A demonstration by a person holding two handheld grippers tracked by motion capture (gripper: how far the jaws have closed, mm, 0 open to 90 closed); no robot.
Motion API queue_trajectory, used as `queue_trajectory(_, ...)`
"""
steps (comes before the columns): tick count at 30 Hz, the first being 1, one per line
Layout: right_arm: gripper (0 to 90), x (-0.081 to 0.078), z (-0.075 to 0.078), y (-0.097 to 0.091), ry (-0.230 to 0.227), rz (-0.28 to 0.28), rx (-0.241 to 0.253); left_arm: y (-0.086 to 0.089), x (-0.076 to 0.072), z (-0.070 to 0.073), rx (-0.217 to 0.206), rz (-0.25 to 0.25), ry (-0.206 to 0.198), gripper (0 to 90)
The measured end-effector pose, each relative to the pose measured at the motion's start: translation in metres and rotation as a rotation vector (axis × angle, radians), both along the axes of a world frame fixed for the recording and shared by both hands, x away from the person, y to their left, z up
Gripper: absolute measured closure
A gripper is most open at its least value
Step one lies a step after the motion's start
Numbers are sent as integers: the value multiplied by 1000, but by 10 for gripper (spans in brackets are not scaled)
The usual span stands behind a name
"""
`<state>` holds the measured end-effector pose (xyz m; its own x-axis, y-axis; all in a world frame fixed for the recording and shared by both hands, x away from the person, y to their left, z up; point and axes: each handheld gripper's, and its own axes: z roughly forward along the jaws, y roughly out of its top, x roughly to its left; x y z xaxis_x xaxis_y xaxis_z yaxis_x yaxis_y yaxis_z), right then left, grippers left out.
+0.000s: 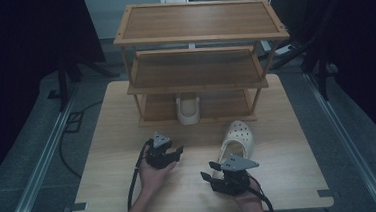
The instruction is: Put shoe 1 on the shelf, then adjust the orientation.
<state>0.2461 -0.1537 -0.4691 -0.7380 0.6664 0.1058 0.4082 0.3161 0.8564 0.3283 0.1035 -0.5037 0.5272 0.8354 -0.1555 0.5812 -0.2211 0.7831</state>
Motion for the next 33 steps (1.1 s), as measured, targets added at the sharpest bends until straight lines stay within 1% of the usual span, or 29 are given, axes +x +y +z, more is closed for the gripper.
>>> queue_trajectory(2, 514, 0, -1, 1, 3, 5, -8, 8, -7, -1, -21, -2, 14, 444)
queue_trajectory(4, 512, 1, -2, 1, 6, 7, -13, 15, -15, -1, -56, 4, 22, 438)
queue_trajectory(5, 511, 1, -3, 2, 9, 8, -18, 17, -19, -1, -47, -8, 29, 436)
queue_trajectory(6, 511, 1, -3, 2, 8, 10, -26, 19, -23, 0, -26, -16, 26, 423)
queue_trajectory(7, 512, 2, -4, 2, 6, 8, -32, 22, -28, 1, -15, -14, 17, 419)
queue_trajectory(9, 529, 1, -5, 2, 9, 9, -33, 28, -33, 3, -17, -1, 10, 421)
queue_trajectory(11, 538, 1, -5, 2, 14, 11, -28, 33, -33, 6, -27, 3, 7, 419)
queue_trajectory(14, 562, 1, -6, 3, 18, 3, -38, 36, -34, 9, -30, -1, 9, 415)
queue_trajectory(16, 591, 1, -5, 4, 19, 12, -36, 35, -34, 9, -27, -10, 17, 409)
queue_trajectory(20, 636, 3, -5, 6, 17, 16, -49, 31, -34, 7, -18, -29, 27, 402)
queue_trajectory(23, 712, 6, -6, 6, 16, 15, -65, 29, -34, 7, -12, -33, 31, 402)
queue_trajectory(25, 763, 7, -6, 5, 12, 19, -81, 29, -34, 7, -7, -33, 35, 403)
queue_trajectory(27, 801, 9, -7, 5, 10, 9, -98, 29, -34, 7, -6, -30, 36, 403)
queue_trajectory(29, 833, 11, -8, 5, 19, 8, -111, 30, -35, 7, -7, -29, 35, 404)
queue_trajectory(32, 869, 12, -11, 5, 15, -6, -160, 30, -37, 10, -18, -13, 19, 409)
queue_trajectory(33, 876, 12, -12, 5, 16, -8, -166, 30, -37, 11, -20, -12, 14, 410)
